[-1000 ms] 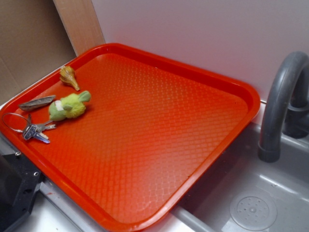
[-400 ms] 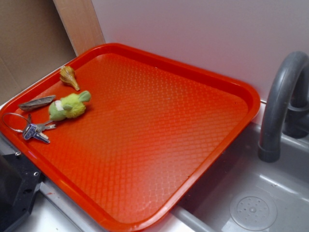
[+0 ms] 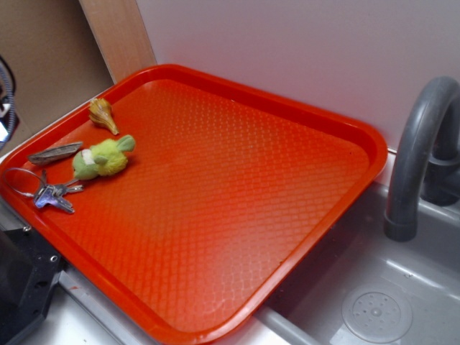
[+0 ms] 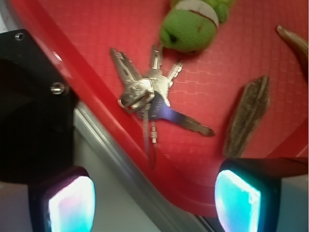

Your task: Grab the silver keys.

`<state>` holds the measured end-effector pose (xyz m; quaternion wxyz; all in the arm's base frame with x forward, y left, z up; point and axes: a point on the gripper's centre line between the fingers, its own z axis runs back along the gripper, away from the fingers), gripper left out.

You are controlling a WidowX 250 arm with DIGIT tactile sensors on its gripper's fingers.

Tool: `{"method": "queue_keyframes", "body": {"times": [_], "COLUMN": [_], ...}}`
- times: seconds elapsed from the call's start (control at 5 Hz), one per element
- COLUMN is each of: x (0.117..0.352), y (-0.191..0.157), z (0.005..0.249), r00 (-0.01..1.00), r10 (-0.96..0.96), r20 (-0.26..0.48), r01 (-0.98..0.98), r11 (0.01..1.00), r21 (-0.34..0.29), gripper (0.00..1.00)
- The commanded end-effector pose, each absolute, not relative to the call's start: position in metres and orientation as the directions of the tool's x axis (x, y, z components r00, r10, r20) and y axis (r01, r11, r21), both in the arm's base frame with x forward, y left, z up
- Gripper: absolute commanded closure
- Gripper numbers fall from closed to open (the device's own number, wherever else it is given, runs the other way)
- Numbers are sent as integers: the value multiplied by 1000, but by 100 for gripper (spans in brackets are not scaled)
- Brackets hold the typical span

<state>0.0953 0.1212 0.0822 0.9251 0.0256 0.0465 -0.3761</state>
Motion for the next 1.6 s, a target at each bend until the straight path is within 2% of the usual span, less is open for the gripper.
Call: {"method": "queue_keyframes", "body": {"times": [0.0,0.2,0.4,1.0,1.2,1.4], "x": [111,113,115,116,117,134], "y": [123,121,120,115,110,69], "z": [55,47,43,49,66,117], "r00": [712,732,734,741,783,916], "r10": [-691,-668,-663,-656,-606,-400], "r20": [-127,-134,-147,-140,-140,42], "r01": [700,676,672,667,616,395], "r11": [713,737,740,744,787,914], "r21": [44,21,22,47,37,93], "gripper": [0,27,100,100,100,100]}}
